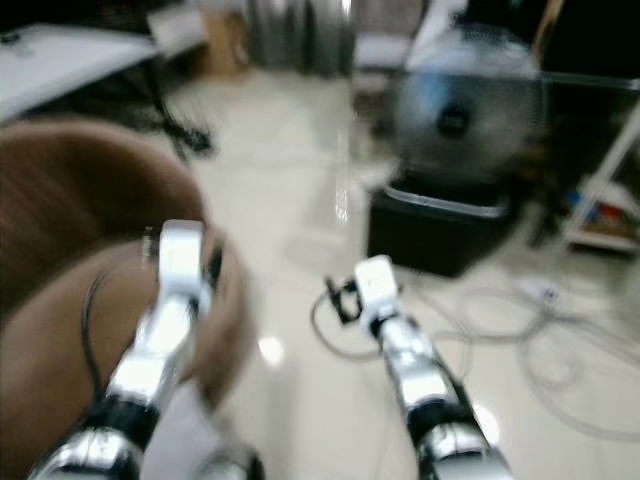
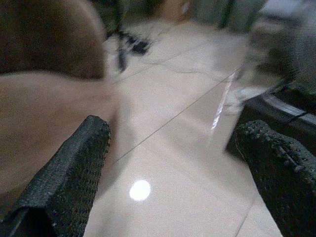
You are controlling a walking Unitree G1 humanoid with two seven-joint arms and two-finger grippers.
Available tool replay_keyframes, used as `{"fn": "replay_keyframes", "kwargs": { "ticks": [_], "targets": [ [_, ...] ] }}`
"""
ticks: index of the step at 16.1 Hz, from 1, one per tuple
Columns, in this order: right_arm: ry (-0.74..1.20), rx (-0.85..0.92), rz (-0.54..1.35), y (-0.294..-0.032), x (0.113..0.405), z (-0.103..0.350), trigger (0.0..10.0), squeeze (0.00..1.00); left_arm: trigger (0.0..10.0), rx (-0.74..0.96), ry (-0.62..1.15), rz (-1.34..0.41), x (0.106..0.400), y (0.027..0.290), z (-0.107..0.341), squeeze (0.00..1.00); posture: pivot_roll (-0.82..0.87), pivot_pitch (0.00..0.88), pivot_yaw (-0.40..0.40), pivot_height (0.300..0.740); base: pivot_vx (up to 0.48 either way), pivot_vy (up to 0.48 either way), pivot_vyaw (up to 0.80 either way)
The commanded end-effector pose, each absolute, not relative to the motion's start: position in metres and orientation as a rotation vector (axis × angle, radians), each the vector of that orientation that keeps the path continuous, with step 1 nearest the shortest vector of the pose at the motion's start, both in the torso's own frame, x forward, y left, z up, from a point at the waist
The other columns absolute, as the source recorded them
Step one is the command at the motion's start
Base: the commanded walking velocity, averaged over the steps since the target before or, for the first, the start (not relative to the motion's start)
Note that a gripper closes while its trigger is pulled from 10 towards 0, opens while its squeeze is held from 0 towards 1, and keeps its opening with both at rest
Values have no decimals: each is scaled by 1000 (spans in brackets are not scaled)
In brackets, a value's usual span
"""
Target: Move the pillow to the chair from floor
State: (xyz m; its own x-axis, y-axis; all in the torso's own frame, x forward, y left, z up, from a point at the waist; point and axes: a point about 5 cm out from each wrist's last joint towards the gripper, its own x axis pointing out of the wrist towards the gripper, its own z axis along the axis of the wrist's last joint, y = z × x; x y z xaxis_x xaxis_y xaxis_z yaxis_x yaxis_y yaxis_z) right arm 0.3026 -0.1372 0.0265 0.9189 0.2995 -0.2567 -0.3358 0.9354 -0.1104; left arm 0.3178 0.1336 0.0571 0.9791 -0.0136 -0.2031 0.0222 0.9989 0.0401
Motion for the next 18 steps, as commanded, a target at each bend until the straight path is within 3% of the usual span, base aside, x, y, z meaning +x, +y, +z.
{"fn": "replay_keyframes", "kwargs": {
  "ticks": [1,18],
  "targets": [
    [240,-164,331,-136,305,29,10000,0,10000,48,155,-39,327,127,72,0,-148,0,54,740,0,0,0],
    [248,-180,341,-138,307,30,10000,0,10000,52,149,-54,329,122,74,0,-154,0,57,740,0,0,0]
  ]
}}
